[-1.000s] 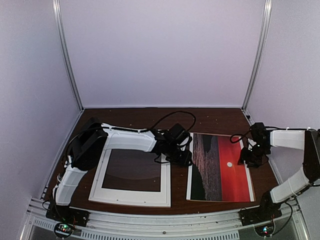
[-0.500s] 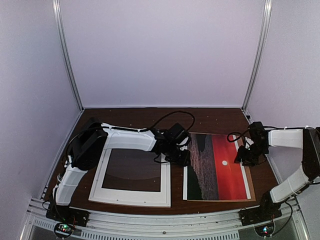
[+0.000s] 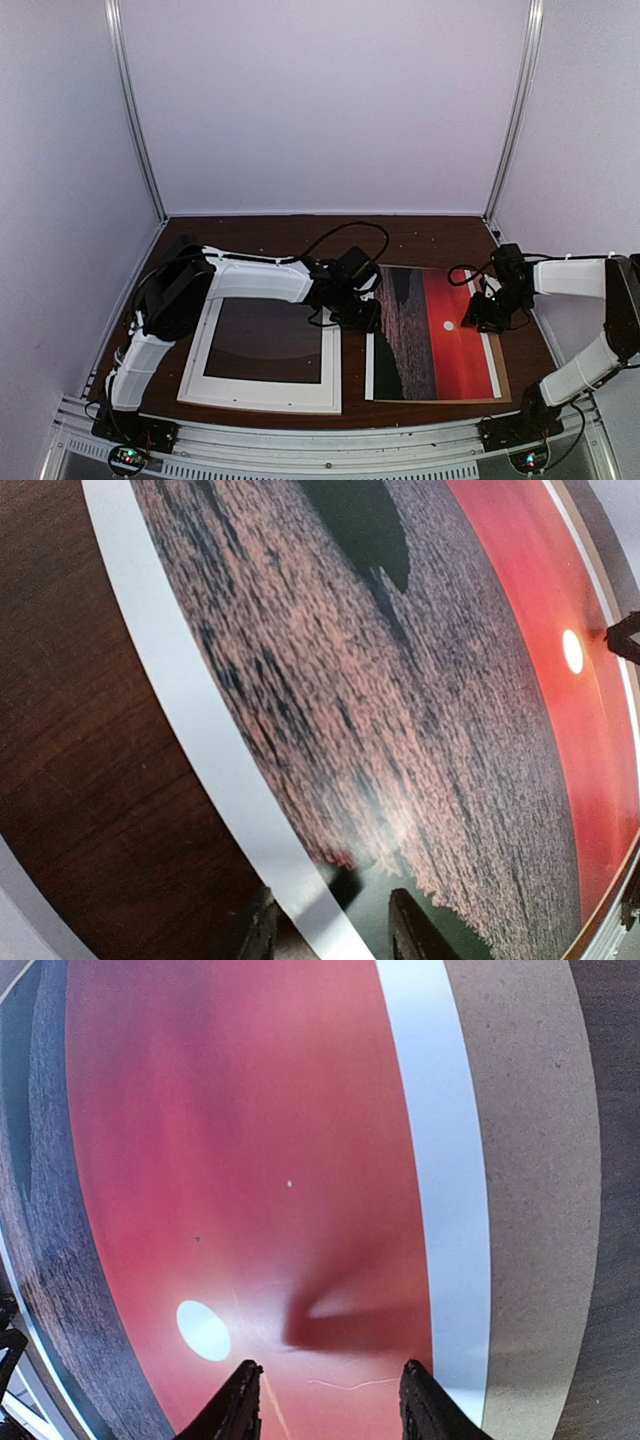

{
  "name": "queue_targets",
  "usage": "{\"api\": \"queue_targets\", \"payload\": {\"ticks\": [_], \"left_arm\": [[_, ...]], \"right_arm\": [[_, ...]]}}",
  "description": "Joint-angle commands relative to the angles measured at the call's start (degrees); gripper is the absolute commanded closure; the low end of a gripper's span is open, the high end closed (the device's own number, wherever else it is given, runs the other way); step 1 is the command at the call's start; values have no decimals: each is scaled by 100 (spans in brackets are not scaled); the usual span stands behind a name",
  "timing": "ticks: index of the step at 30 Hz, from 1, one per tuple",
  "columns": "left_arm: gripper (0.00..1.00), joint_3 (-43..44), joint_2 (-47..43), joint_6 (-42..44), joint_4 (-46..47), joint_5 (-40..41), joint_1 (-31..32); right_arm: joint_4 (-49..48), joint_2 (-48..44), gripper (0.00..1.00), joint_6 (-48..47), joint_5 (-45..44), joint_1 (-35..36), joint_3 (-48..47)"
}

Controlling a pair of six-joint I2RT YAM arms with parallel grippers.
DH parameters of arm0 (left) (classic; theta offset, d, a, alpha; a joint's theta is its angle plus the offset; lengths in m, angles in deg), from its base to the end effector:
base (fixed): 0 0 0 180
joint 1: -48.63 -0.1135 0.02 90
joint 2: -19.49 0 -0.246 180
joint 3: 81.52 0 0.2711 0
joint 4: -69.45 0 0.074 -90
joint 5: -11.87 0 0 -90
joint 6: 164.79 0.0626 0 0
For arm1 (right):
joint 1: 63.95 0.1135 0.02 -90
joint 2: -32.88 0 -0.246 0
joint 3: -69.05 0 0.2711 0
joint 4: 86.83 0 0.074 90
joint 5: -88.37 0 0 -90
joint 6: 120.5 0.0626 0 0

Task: Put the photo into the frame
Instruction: Adjust the photo on the backboard.

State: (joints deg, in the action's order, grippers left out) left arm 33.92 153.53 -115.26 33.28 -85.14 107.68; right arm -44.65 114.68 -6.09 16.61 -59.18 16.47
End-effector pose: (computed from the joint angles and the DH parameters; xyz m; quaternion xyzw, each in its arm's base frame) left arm 0.2642 -0.4554 0.0927 0.1718 0.9359 -0.2682 0.1506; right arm 0.2615 0.0415 0.0982 0.1409 0.9645 0.1916 0.1150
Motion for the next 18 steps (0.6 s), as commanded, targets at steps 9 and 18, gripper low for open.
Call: {"api": "queue_targets", "payload": {"ticks": [9, 18], "left_arm": [[37, -115, -340, -158, -723, 478, 0], [27, -217, -334, -291, -672, 340, -73]], "right_arm": [[843, -277, 47, -191, -793, -2, -303], [753, 66, 44, -325, -873, -78, -304]]}}
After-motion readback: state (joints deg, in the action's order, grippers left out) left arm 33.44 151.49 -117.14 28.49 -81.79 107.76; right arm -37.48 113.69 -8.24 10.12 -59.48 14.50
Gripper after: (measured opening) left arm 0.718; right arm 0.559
